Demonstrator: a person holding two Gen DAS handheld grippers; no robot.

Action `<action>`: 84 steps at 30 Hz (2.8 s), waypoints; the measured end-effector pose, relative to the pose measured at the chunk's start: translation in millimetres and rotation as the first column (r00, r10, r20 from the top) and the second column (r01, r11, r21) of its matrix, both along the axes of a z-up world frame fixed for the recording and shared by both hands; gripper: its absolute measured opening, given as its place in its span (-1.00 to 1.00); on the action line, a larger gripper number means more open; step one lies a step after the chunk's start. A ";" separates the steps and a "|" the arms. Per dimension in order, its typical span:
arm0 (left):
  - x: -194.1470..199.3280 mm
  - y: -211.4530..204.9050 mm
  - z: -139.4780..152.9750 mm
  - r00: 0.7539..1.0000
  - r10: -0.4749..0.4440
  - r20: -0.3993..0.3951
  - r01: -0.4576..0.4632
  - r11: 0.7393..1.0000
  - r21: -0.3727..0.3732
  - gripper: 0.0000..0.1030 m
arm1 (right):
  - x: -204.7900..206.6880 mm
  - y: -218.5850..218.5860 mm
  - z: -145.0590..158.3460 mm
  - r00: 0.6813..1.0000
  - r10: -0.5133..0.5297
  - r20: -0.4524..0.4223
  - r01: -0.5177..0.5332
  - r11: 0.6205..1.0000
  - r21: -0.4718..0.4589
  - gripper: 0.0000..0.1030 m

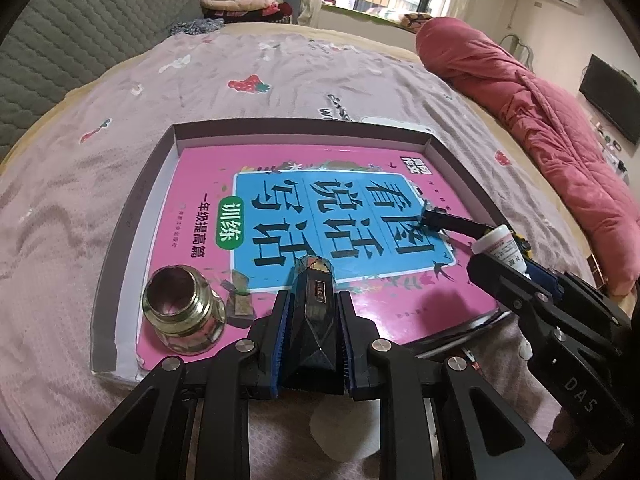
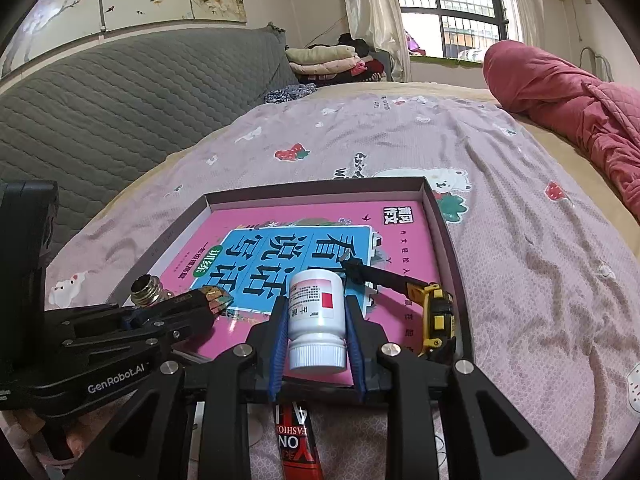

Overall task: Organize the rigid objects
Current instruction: 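Lower the case onto the book, open the left gripper while the right gripper lowers the bottle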

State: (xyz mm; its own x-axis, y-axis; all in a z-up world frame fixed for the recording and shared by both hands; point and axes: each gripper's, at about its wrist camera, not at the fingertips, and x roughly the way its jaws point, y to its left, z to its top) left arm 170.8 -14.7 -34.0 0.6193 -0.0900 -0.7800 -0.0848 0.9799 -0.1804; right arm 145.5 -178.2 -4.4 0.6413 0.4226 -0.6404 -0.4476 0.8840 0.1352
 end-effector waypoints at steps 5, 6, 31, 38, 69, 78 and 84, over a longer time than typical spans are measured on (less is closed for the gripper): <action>5.4 9.9 -3.4 0.999 0.037 -0.006 -0.037 0.999 0.006 -0.57 | 2.0 0.4 -3.6 1.000 0.001 -0.014 -0.001 1.000 0.000 -0.48; 6.2 12.6 -4.3 0.999 0.046 -0.010 -0.046 0.999 0.004 -0.57 | 2.5 0.6 -3.9 1.000 0.000 -0.013 0.000 1.000 -0.001 -0.48; -0.3 11.4 -1.4 0.999 0.047 -0.001 -0.047 0.999 0.016 -0.57 | 11.5 -11.5 -12.8 0.997 -0.076 -0.022 0.074 0.994 -0.081 -0.47; 0.2 11.9 -0.3 0.999 0.051 -0.003 -0.051 0.999 0.000 -0.56 | 10.1 -10.0 -12.3 0.998 -0.064 -0.021 0.062 0.994 -0.085 -0.47; -12.1 21.4 6.7 0.998 0.063 -0.012 -0.063 0.998 -0.019 -0.52 | 7.1 -9.4 -8.1 0.998 -0.056 -0.014 0.054 0.996 -0.069 -0.46; -16.1 26.2 7.7 0.997 0.079 -0.022 -0.080 0.997 -0.016 -0.50 | 1.7 -7.4 -2.3 0.999 -0.030 0.015 0.031 0.998 -0.060 -0.30; -22.5 22.6 12.5 0.997 0.070 -0.014 -0.070 0.998 -0.003 -0.43 | -1.0 -8.9 -0.1 1.000 -0.018 0.025 0.019 0.998 -0.059 -0.29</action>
